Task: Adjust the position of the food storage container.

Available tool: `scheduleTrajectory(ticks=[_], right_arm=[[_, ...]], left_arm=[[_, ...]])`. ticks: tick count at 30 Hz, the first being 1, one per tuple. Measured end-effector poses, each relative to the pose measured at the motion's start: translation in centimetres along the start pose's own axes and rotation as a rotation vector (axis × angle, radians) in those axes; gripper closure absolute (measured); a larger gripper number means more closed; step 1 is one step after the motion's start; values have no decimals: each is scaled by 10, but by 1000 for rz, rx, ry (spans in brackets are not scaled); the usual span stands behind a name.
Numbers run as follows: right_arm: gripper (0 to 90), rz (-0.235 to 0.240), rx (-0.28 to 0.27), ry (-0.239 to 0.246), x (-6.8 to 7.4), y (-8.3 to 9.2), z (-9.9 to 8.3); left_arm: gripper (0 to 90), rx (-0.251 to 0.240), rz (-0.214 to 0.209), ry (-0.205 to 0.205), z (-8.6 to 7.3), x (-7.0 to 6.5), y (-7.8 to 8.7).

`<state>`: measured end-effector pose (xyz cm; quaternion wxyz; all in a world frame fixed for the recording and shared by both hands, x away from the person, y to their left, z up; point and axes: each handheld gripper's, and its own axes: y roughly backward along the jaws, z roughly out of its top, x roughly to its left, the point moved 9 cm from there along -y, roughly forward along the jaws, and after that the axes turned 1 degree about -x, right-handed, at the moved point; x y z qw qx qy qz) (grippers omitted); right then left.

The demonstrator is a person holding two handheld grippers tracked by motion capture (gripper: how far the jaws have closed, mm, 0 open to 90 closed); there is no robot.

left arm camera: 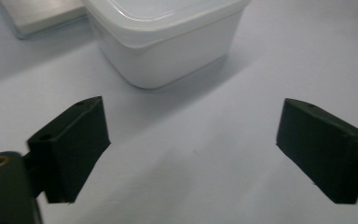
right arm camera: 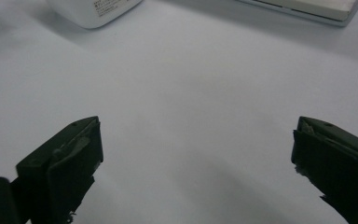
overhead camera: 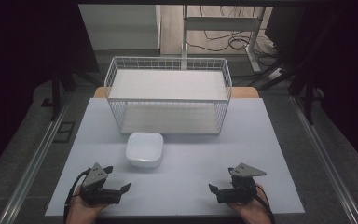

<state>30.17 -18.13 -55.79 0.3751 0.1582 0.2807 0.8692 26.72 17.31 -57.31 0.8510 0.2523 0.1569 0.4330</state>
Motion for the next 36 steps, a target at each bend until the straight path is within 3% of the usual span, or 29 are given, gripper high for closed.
scheduleTrajectory(ticks=[3, 6, 13, 20, 25, 28, 30, 36], right_arm=[[82, 1, -14, 3, 0, -2, 8], [102, 6, -3, 8, 1, -4, 9], [151, 11, 5, 18, 2, -10, 17], [184, 8, 14, 20, 1, -15, 19], [242, 11, 9, 37, 5, -19, 24], [266, 13, 5, 40, 5, -21, 27], [310, 17, -4, 32, 5, -25, 32], [368, 21, -5, 34, 5, -36, 40]], left_arm=[[199, -9, 35, -25, 4, 3, 2], [274, -20, 35, -20, 6, 5, 3], [439, -63, 13, 57, 12, 18, 6], [569, -52, 36, 84, 12, 29, 2], [681, -63, 54, 122, 18, 47, -8], [730, -57, 75, 114, 21, 53, -13], [811, -54, 82, 113, 24, 58, -19], [898, -41, 104, 109, 33, 72, -42]])
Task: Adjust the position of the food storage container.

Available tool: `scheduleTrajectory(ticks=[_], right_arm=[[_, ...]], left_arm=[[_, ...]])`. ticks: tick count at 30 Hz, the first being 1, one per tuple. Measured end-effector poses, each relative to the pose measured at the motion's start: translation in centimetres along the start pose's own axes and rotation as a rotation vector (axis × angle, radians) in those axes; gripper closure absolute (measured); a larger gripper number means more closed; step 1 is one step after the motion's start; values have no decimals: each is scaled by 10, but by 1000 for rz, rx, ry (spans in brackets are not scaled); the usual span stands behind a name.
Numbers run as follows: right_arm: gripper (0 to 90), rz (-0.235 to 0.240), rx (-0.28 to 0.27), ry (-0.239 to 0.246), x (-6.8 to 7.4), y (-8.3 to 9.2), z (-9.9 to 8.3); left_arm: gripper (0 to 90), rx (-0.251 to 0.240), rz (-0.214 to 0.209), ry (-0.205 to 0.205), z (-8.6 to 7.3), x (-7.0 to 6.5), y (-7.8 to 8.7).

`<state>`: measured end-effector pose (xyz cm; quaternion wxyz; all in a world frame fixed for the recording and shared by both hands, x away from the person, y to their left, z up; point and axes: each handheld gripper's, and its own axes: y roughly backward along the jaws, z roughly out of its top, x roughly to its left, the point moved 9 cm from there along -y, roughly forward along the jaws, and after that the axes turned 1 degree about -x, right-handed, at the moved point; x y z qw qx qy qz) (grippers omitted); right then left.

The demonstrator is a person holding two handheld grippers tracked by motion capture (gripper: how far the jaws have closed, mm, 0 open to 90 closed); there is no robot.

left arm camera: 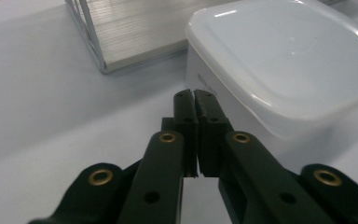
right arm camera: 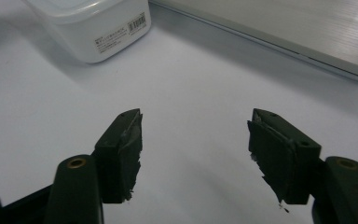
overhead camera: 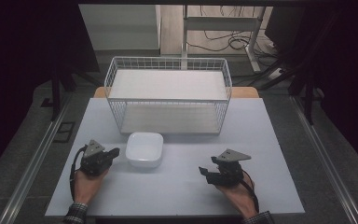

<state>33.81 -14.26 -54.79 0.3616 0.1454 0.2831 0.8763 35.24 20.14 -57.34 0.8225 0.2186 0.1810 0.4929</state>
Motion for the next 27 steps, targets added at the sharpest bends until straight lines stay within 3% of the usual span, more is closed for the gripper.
scheduleTrajectory(ticks=[5, 12, 16, 27], right_arm=[[442, 24, 21, -5, 2, -14, 6], [493, 24, 36, -2, 0, -23, 9], [500, 20, 39, -3, -4, -31, 12], [548, 20, 31, -32, -11, -50, 25]], left_arm=[[899, 8, 15, -6, 10, 4, -22], [900, 28, 4, -14, 12, -2, -32], [900, 50, -12, -29, 9, -10, -36], [899, 54, -73, -79, 13, -43, -45]])
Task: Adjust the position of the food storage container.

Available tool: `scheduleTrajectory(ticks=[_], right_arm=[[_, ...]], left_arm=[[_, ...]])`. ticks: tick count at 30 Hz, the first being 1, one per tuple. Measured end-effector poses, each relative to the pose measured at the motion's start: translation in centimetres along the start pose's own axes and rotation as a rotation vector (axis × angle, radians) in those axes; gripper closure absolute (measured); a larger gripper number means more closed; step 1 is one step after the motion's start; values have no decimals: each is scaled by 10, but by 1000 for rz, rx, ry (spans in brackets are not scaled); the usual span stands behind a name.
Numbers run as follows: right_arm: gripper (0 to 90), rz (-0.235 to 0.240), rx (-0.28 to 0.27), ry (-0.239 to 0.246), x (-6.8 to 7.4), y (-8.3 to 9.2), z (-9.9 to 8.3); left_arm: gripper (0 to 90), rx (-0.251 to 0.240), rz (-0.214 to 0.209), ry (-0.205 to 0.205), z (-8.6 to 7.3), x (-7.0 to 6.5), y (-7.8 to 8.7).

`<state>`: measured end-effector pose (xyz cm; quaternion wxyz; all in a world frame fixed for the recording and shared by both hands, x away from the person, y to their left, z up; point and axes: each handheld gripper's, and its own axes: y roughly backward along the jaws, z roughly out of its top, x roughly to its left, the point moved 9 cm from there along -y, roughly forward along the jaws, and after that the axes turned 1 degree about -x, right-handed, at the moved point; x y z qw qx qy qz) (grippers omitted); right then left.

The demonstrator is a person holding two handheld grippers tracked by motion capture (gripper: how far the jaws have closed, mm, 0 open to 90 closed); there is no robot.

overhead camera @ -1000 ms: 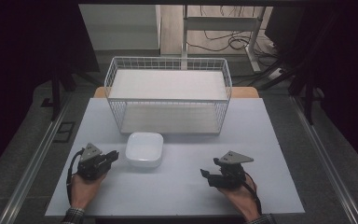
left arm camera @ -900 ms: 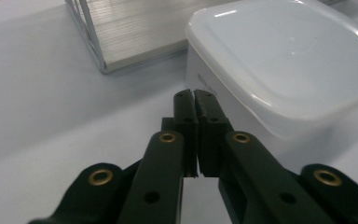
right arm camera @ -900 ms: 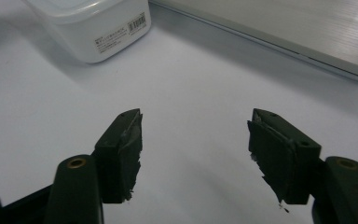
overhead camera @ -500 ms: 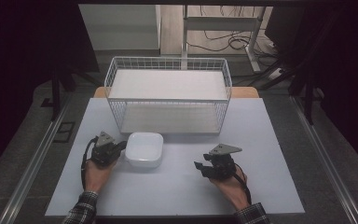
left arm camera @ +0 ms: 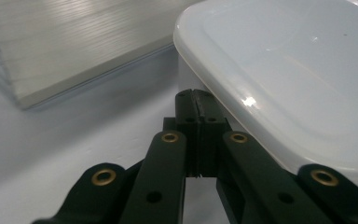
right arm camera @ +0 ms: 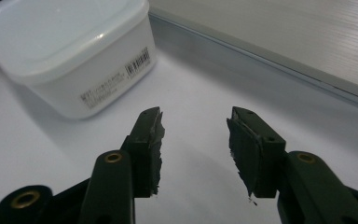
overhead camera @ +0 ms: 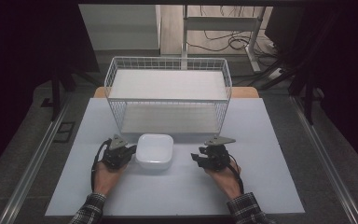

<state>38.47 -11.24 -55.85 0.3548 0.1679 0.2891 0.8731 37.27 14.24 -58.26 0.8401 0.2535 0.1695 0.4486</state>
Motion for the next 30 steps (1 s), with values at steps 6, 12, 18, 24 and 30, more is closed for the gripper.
scheduleTrajectory(ticks=[6, 12, 18, 24, 30], right_arm=[[594, 12, 1, -5, 1, -5, 4], [667, 10, 15, 10, 1, -10, 6], [892, -18, 15, 22, -8, -16, 8], [894, -51, 21, 46, -12, -28, 17], [894, -39, 36, 21, -16, -42, 12]], left_arm=[[900, -3, -39, -20, 5, -18, -7], [899, -6, -105, -23, 10, -40, -17], [900, 1, -127, -39, 17, -43, -25], [900, -3, -100, -35, 35, -28, -44], [900, 27, -108, -35, 29, -31, -55]])
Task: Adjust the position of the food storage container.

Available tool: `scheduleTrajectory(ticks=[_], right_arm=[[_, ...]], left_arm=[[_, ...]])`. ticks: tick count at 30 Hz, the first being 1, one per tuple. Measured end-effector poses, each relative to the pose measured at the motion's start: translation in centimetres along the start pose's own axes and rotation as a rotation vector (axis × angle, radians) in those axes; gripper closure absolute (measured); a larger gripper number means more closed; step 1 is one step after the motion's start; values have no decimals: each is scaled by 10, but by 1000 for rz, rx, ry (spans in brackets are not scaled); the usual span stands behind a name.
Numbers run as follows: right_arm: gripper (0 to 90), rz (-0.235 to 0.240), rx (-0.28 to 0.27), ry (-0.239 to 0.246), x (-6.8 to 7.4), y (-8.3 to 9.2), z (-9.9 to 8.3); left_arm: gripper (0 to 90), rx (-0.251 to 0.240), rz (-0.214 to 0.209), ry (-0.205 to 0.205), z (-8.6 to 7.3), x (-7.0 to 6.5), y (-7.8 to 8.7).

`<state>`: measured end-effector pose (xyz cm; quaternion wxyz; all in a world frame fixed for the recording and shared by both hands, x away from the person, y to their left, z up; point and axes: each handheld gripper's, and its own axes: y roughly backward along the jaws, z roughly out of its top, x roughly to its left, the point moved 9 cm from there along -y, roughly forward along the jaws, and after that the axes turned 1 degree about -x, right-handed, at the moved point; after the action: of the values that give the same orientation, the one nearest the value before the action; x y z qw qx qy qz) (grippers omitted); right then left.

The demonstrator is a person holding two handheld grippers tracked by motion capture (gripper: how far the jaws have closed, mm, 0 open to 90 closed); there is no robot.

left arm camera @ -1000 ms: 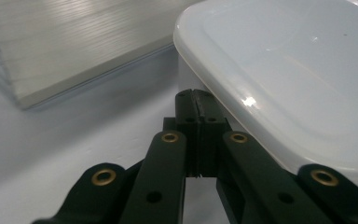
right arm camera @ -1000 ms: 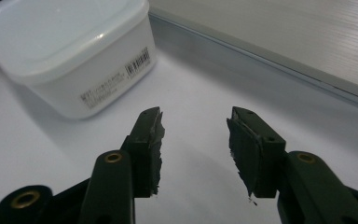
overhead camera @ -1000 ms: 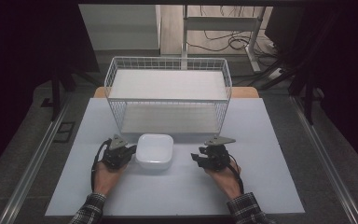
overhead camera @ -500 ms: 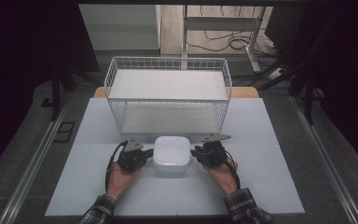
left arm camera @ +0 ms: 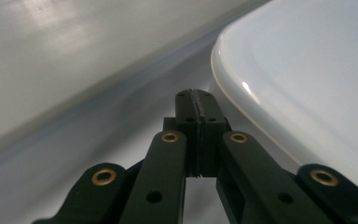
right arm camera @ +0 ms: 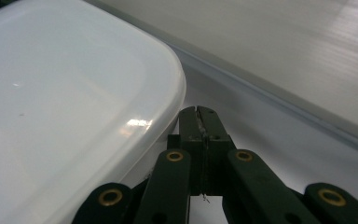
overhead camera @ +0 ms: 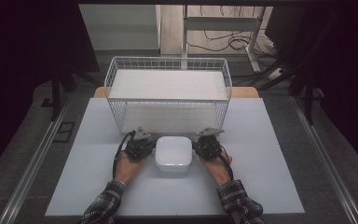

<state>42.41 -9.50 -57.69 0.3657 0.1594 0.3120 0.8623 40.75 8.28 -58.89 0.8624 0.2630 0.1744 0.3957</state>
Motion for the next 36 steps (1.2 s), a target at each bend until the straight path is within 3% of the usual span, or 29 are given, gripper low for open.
scheduleTrajectory(ticks=[9, 16, 20, 23, 25, 26, 31, 36], right_arm=[[893, 32, 23, 31, 13, 12, -7], [892, 38, 43, 46, 24, 24, -17], [891, 35, 49, 53, 26, 30, -23], [877, 31, 48, 60, 25, 32, -24], [861, 13, 33, 67, 22, 39, -23], [854, 18, 29, 59, 22, 43, -24], [822, 21, 5, 69, 21, 63, -31], [671, 19, -31, 85, 27, 91, -41]], left_arm=[[900, 4, -10, 17, -15, -16, 10], [900, 42, -17, -10, -25, -29, 21], [900, 39, -26, 4, -27, -37, 23], [896, 37, -18, -15, -26, -40, 27], [852, 22, 3, -16, -23, -37, 34], [832, -2, 12, 9, -24, -33, 45], [720, -32, -2, 29, -32, -32, 64], [514, -62, -24, 31, -39, -40, 89]])
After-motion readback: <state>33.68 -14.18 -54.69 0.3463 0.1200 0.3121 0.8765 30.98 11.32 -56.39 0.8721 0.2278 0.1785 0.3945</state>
